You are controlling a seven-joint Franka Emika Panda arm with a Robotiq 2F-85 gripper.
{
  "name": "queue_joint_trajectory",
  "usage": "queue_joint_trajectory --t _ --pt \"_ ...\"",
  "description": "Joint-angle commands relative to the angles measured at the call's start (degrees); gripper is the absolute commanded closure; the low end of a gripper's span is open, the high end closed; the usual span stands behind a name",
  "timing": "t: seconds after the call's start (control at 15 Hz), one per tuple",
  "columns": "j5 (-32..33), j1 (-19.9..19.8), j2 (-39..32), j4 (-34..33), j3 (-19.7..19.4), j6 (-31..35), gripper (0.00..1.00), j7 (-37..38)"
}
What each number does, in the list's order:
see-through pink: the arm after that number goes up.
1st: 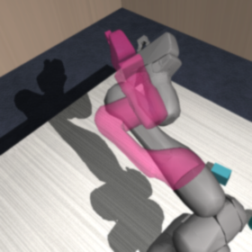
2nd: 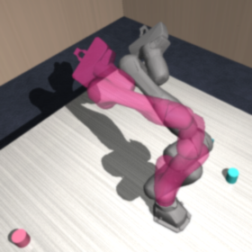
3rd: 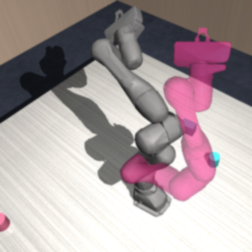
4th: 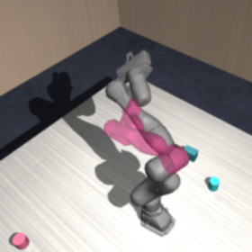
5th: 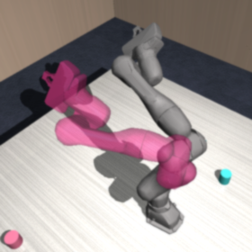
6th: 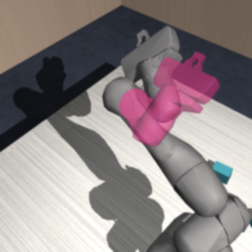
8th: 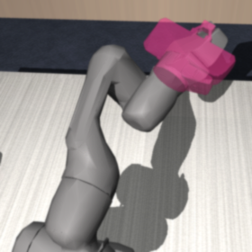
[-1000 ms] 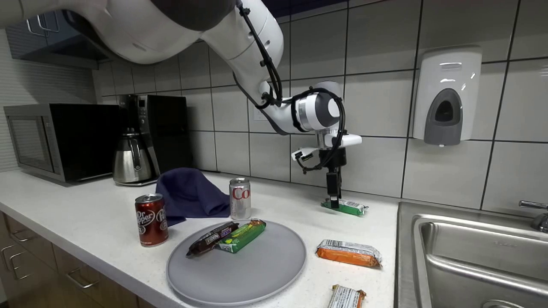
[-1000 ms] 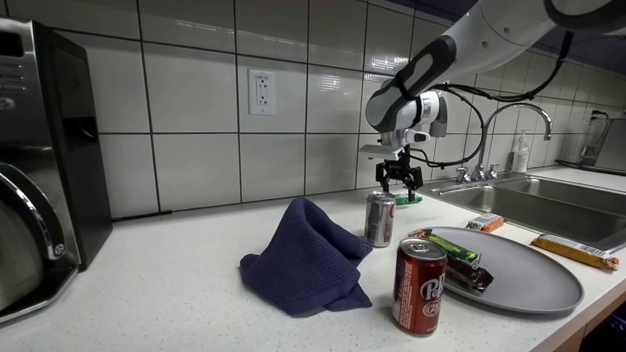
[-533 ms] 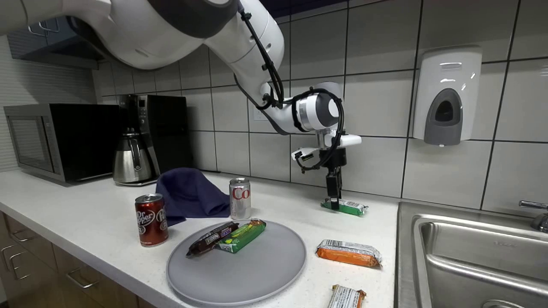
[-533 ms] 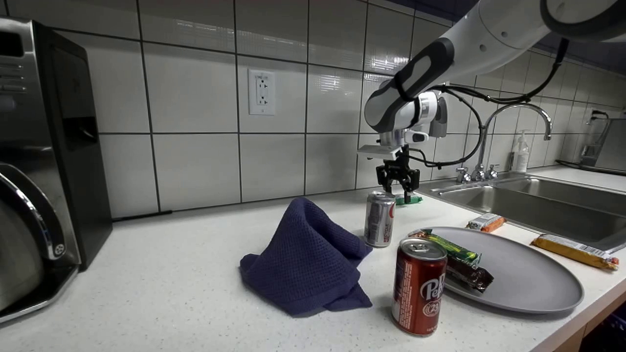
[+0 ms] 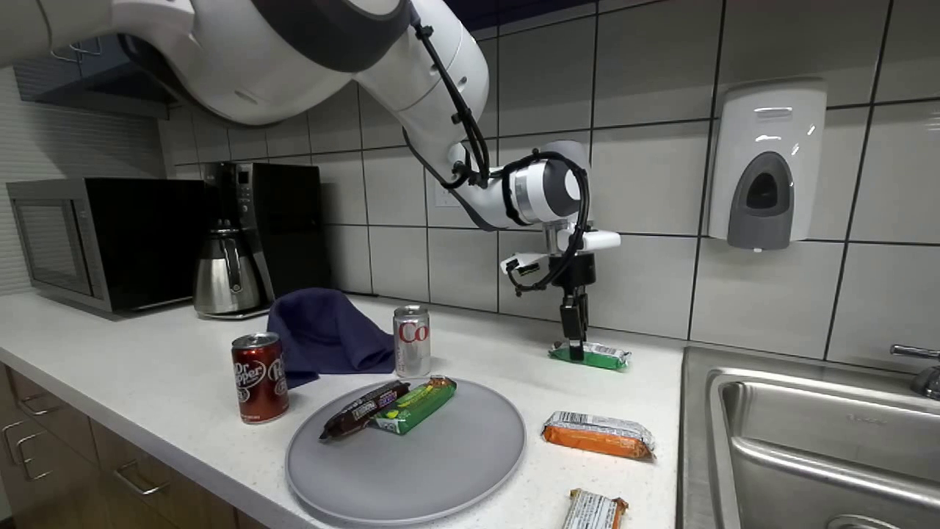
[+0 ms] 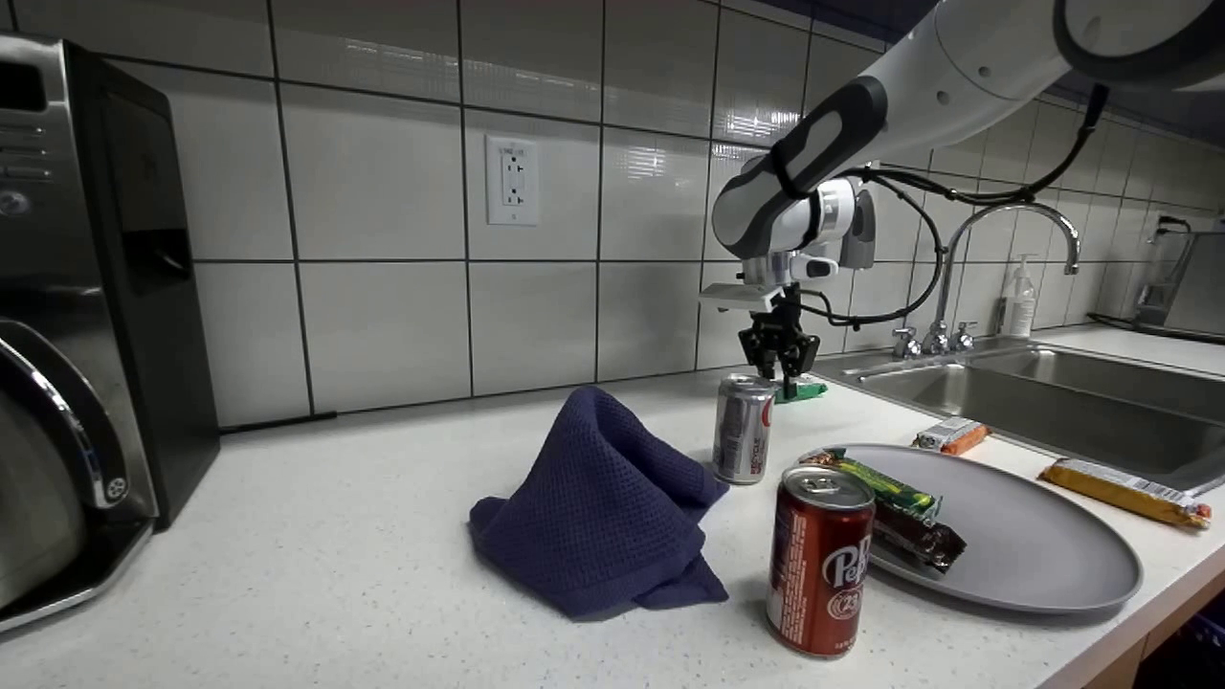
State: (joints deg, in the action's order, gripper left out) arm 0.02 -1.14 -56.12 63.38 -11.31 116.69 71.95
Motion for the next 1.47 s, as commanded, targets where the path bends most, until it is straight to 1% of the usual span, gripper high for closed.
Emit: queue_joint_trajectory --t 0.0,0.13,0.2,0.27,0.47,0.87,0.93,1.07,1.4 --pt "0.34 -0.38 -1.65 -3.65 -0.30 -2.37 0.85 1.13" --pt "0.52 -0.43 -1.88 -3.98 -0.33 -2.38 0.85 0.60" --pt "-0.09 -1.09 3.61 4.30 0.65 0.34 0.85 -2.92" --pt "0.65 -0.47 4.85 6.06 -0.27 1.43 0.85 -2.14" --pt "0.83 -0.54 9.67 11.78 -0.78 2.34 0.85 -3.04" --pt "1.69 -0.09 16.30 19.89 -1.45 3.56 0.85 -3.96" --pt "1.80 -0.02 17.06 21.12 -1.41 3.93 0.85 -4.13" --pt "1.75 0.22 15.75 21.77 -1.03 5.55 0.85 -3.92" --pt "2.20 1.43 17.06 27.97 -1.10 10.49 0.85 -4.62"
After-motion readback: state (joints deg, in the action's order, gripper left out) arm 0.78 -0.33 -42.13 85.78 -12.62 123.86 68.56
